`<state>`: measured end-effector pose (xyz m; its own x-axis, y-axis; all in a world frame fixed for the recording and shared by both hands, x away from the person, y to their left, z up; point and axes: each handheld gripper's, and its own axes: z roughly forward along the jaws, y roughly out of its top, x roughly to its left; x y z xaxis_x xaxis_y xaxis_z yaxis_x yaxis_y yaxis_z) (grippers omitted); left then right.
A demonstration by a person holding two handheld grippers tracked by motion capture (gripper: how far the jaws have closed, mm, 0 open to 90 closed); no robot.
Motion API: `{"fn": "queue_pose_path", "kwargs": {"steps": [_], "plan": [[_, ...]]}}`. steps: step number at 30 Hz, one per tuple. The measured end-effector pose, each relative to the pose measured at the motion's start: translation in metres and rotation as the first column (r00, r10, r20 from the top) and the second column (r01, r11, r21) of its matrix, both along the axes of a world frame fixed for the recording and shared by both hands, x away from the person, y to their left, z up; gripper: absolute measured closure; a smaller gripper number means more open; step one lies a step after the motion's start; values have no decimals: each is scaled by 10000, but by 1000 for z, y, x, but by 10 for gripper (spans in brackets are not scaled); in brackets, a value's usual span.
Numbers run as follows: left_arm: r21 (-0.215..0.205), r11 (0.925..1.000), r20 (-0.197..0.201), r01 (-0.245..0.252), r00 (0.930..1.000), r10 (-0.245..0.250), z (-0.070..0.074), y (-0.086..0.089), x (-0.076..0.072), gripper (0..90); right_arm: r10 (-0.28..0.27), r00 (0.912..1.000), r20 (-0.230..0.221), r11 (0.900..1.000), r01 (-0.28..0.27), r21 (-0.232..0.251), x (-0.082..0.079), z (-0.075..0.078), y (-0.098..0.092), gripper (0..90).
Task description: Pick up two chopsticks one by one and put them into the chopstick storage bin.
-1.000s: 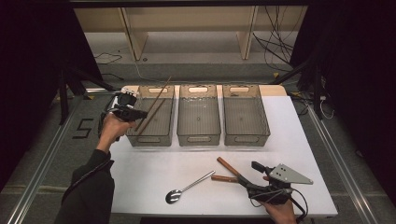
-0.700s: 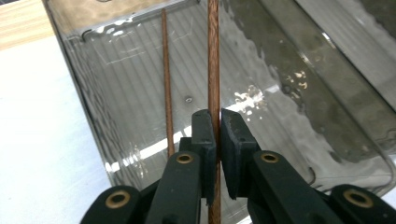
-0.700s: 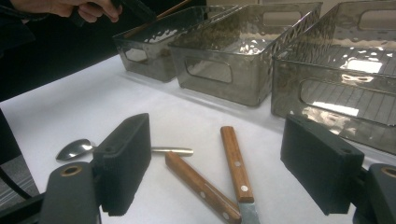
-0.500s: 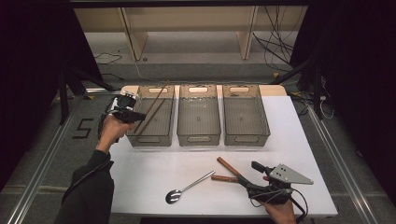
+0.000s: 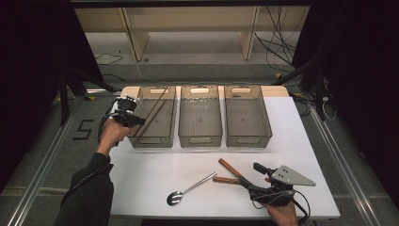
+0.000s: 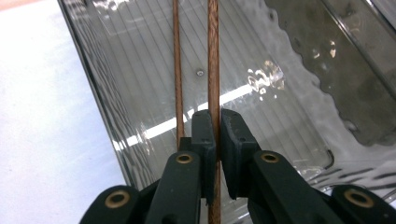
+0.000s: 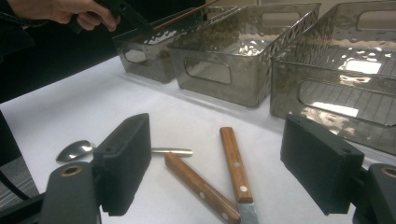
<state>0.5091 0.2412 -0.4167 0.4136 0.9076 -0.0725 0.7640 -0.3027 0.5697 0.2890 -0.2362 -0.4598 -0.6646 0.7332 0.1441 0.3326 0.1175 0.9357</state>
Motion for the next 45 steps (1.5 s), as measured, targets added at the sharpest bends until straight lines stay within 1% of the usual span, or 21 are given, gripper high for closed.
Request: {"fn": "queue_pose_path", "kwargs": {"steps": [1,5,6,7,8,10,11,14,18,19,22,24,26,30,31,33,34,35,37,40,45], "plan": [[28,10000,-12,-39,10000,39,-1,0,0,839,-5,10000,4,10000,5,21,0,0,0,253],[-131,9995,-25,-304,9995,304,0,0,-2,821,-8,10000,-1,10000,8,22,0,0,0,253],[-287,9993,-174,-235,9996,230,2,0,-2,761,-17,10000,1,10000,17,28,0,0,0,253],[-394,9992,-229,-107,9997,98,4,0,-3,722,-28,10000,-9,10000,28,24,0,0,0,253],[-427,9990,-99,-133,9999,129,7,-2,-5,690,-29,10000,-38,10000,29,24,0,0,0,253],[-270,9994,272,-215,9994,223,14,-6,-10,592,-34,10000,-27,10000,34,21,0,0,0,253],[-323,9993,489,-206,9986,222,18,-8,-13,557,-36,10000,-27,10000,36,26,0,0,0,253],[-396,9992,635,34,9980,-9,26,-17,-22,452,-37,10000,1,10000,37,-8,0,0,0,253],[-591,9977,791,335,9965,-287,30,-30,-36,365,-46,10000,59,10000,46,-1,-1,1,-1,253],[-747,9964,840,397,9959,-334,30,-33,-40,357,-53,10000,49,10000,53,-4,-1,1,-1,253],[-962,9935,981,613,9938,-518,27,-41,-49,334,-52,10000,53,10000,52,-34,-1,1,-1,253],[-1038,9914,1006,795,9925,-690,25,-46,-55,320,-60,10000,46,10000,60,-42,-1,1,-1,253],[-1004,9903,1030,963,9910,-859,23,-49,-59,309,-66,10000,59,10000,66,-38,-1,1,-1,253],[-1234,9860,1166,1123,9883,-980,21,-54,-66,289,-79,9999,68,9999,79,-70,-1,1,-1,253],[-1294,9844,1242,1194,9869,-1034,20,-54,-68,281,-84,9999,56,9999,84,-69,-1,1,-1,253],[-1556,9813,1472,1135,9850,-906,16,-55,-73,277,-99,9999,67,9999,100,-85,-1,1,-1,253],[-1488,9814,1360,1214,9855,-1013,14,-55,-73,277,-101,9999,68,9999,102,-90,-1,1,-1,253],[-1398,9825,1365,1228,9852,-1037,13,-56,-74,270,-93,9999,81,9999,94,-85,-1,1,-1,253],[-1484,9812,1514,1233,9833,-1006,12,-57,-78,269,-87,9999,86,9999,88,-98,-1,1,-1,253],[-1342,9815,1582,1368,9807,-1150,11,-61,-82,265,-61,9999,100,9999,62,-142,-1,1,0,253],[-1351,9772,1611,1635,9768,-1412,12,-71,-90,254,-66,9999,124,9999,67,-137,-1,1,-1,253]]}}
